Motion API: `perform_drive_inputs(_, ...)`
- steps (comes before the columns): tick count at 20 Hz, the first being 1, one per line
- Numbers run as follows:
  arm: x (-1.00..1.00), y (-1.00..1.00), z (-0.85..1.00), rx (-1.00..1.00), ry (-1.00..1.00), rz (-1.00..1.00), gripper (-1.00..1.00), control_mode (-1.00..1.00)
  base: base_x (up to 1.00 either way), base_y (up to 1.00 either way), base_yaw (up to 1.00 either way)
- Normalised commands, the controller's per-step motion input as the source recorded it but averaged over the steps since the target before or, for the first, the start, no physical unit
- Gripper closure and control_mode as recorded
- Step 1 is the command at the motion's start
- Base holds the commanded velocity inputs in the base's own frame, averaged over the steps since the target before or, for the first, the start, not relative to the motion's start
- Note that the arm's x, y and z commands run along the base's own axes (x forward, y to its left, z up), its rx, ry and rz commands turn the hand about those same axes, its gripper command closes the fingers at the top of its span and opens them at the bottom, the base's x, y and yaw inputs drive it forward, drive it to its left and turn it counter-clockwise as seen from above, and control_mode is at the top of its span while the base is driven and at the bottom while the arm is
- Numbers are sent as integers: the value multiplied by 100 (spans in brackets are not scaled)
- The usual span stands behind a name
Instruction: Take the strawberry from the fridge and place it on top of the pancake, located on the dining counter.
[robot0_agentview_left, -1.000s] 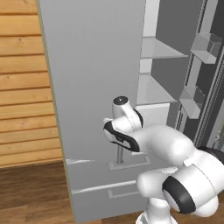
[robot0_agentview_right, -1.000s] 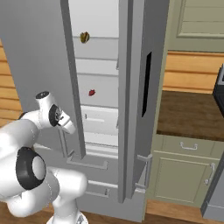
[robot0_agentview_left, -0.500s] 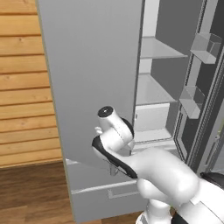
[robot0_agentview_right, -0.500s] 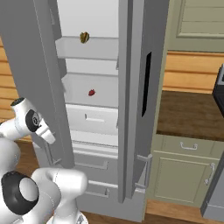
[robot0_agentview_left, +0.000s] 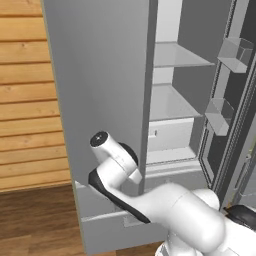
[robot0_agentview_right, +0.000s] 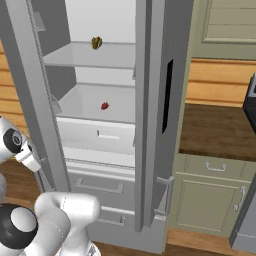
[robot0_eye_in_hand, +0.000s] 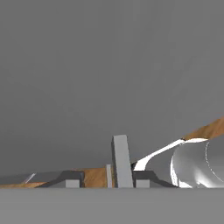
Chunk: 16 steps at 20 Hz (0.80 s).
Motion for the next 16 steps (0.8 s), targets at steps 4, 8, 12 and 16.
perform_drive_inputs(4,-25,8,40,-3,-1,0,-100,-100,0,0,0)
perform_drive_inputs(8,-57,3,40,0,0,2,-100,-100,0,0,0)
perform_drive_inputs(12,-74,-3,79,4,-9,13,-100,-100,0,0,0)
perform_drive_inputs(16,-67,-54,91,21,-9,24,-100,-100,0,0,0)
